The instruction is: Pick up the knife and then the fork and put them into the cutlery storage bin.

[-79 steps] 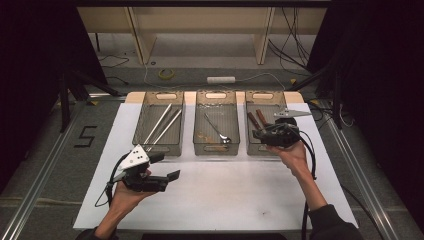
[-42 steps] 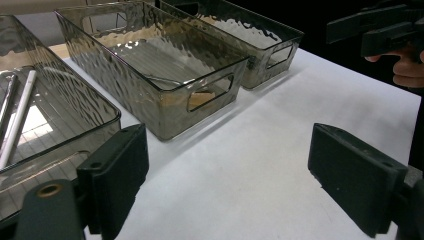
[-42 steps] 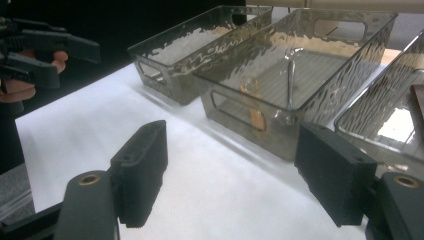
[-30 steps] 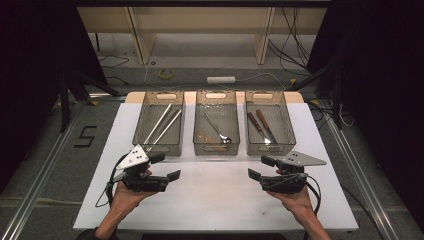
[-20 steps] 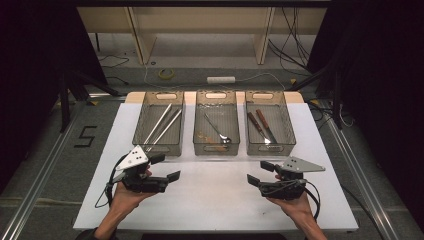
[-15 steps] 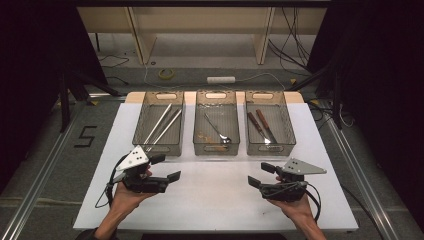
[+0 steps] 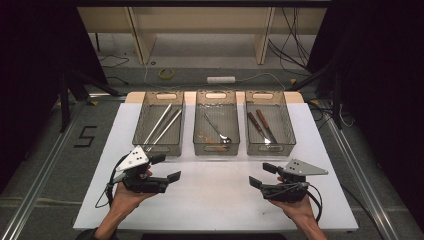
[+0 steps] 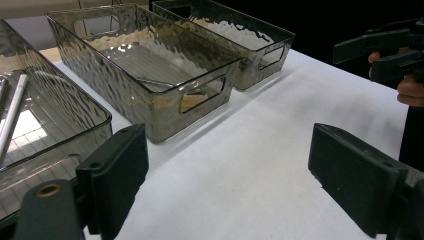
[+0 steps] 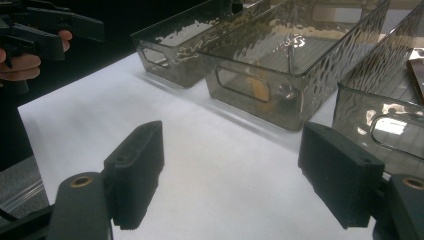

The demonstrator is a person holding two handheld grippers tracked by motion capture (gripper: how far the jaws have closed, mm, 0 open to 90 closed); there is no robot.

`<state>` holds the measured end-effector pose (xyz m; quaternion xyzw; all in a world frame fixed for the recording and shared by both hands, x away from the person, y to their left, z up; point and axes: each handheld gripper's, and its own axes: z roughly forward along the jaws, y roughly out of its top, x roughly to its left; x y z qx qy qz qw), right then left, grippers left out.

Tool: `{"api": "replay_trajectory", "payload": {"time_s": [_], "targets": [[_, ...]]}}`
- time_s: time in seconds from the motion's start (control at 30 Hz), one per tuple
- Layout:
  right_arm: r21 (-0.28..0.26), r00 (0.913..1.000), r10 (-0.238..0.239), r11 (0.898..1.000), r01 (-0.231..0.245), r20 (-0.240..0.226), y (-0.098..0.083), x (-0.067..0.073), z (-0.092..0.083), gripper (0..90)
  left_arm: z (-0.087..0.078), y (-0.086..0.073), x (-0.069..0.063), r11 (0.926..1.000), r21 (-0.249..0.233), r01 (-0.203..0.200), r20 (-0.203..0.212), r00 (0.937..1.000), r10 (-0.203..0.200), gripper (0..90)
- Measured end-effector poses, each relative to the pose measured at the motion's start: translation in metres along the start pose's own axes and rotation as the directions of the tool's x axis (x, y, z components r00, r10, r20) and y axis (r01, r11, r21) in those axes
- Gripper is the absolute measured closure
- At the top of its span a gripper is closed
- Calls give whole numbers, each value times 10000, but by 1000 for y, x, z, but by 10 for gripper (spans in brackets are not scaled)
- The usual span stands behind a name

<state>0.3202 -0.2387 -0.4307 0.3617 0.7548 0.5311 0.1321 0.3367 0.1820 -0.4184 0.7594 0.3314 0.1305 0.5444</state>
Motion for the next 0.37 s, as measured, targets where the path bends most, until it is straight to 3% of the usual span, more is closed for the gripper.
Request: {"api": "replay_trajectory", "payload": {"time_s": [0.37], "targets": [[16,10000,-42,10000,42,26,0,0,0,268,1,0,1,10000,-30,34,-7,10000,-34,158]]}}
